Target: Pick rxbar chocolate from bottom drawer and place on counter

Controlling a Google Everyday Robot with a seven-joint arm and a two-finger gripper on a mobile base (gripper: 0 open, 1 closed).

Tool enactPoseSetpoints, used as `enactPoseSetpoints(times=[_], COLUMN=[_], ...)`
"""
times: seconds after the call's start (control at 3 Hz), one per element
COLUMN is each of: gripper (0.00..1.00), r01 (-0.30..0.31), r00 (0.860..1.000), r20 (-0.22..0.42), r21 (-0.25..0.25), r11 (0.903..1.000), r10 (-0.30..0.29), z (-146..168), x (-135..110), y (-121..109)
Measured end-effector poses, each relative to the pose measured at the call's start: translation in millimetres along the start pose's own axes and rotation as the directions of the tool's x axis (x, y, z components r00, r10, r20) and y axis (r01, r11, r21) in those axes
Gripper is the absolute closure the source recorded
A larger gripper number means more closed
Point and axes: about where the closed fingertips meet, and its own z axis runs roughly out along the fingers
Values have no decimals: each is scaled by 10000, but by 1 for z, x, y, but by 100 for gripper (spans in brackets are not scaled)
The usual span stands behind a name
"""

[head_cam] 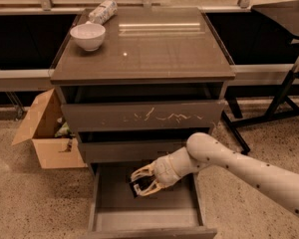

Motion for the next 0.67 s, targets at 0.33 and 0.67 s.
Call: enactPoseSetpoints(times=[0.33,0.67], gripper=[100,100], r01=[1273,2105], r00=[9903,9718], r20=[-576,-1068], r21=[61,-71], r11=[9918,9776], r10=[-1267,-2101], z=[-71,-113], x=[-59,-100], y=[-53,-87])
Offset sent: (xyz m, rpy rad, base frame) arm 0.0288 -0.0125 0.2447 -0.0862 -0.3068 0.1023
